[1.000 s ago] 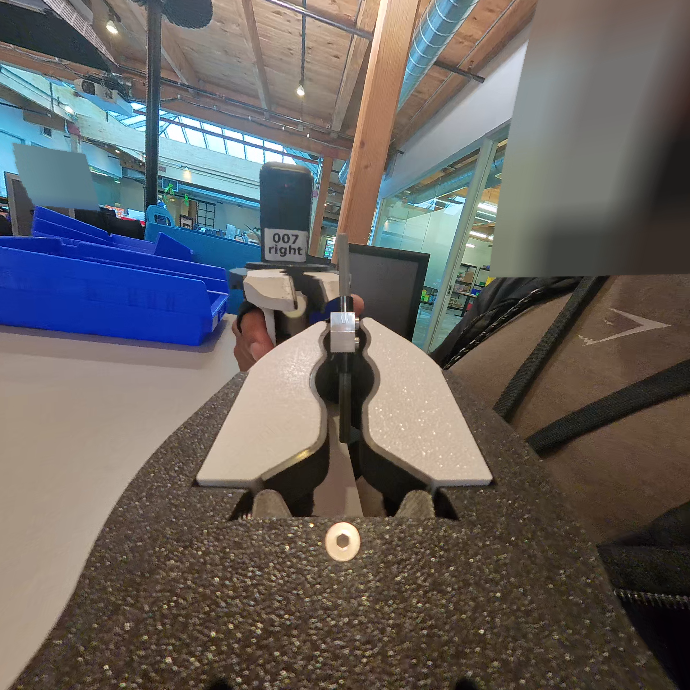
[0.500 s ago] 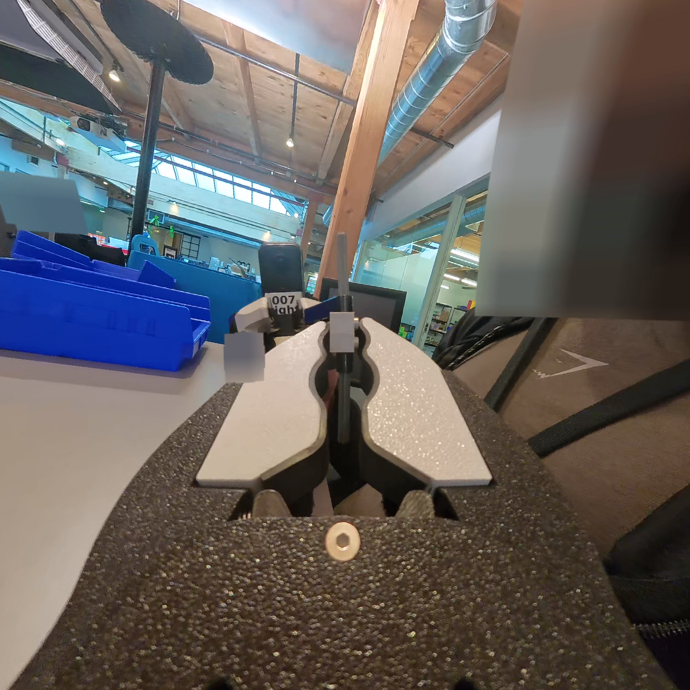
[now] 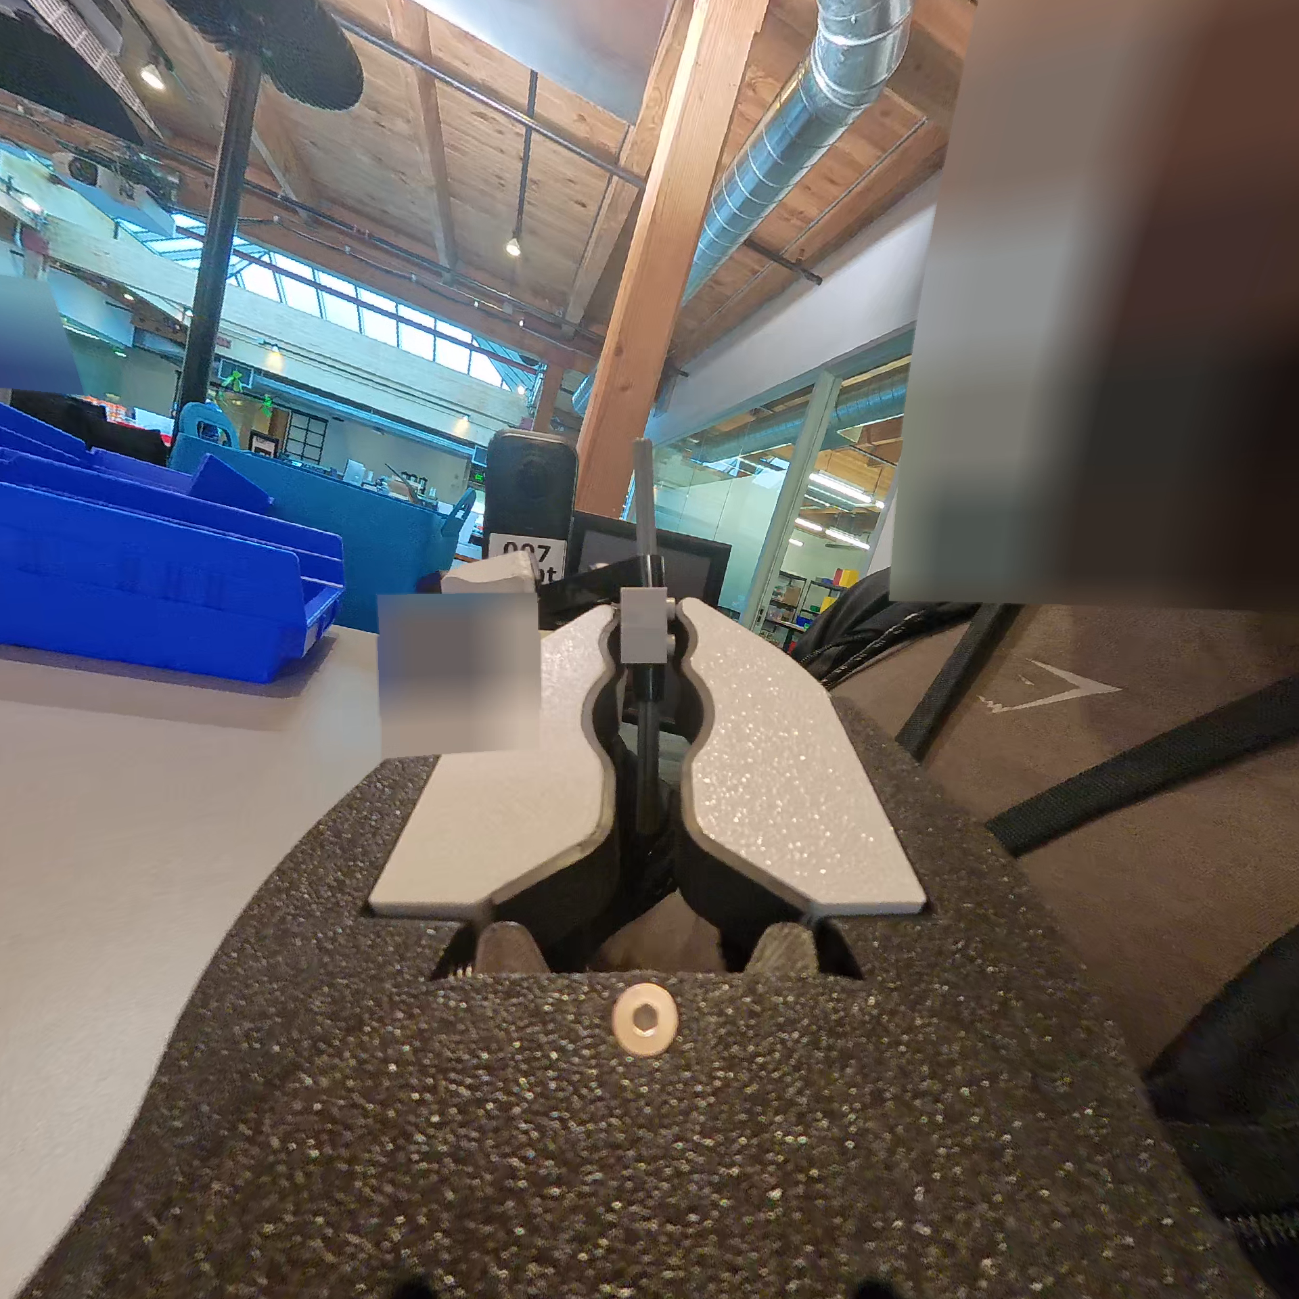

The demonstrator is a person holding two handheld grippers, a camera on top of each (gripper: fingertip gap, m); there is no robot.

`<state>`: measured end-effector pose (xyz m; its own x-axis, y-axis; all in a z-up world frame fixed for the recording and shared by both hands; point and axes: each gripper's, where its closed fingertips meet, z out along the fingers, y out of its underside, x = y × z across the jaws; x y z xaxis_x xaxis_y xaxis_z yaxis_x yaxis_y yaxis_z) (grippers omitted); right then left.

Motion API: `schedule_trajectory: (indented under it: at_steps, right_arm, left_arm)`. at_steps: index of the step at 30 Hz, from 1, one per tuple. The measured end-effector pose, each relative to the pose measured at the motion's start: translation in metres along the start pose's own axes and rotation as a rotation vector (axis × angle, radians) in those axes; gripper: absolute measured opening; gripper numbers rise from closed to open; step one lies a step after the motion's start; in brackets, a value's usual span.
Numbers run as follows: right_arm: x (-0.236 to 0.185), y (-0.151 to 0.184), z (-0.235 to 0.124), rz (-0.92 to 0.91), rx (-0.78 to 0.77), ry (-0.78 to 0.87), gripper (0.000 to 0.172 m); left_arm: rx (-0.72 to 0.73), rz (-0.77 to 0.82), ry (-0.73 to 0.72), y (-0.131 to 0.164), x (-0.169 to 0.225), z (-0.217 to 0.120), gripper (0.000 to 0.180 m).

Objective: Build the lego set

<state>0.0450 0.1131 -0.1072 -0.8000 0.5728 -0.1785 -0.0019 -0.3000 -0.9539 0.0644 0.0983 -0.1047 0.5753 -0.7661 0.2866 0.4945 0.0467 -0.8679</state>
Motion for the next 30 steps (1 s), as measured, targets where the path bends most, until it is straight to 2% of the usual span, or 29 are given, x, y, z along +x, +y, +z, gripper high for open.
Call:
schedule_trajectory:
  at_steps: [6,14,23,30]
  right_arm:
    - [-0.001,-0.001,0.000,0.007,0.006,-0.005,0.019]
    - [-0.019,0.006,0.003,0.061,-0.033,-0.135,0.020]
    - [-0.017,0.006,0.003,0.040,-0.033,-0.114,0.019]
    - [-0.016,0.005,0.002,0.026,-0.029,-0.104,0.009]
  left_arm:
    - [-0.021,0.006,0.025,0.003,0.005,0.001,0.012]
    - [-0.037,-0.011,0.101,0.007,0.017,0.002,0.012]
    - [-0.051,-0.046,0.117,0.010,0.017,0.003,0.012]
    - [-0.052,-0.049,0.091,0.010,0.013,0.002,0.012]
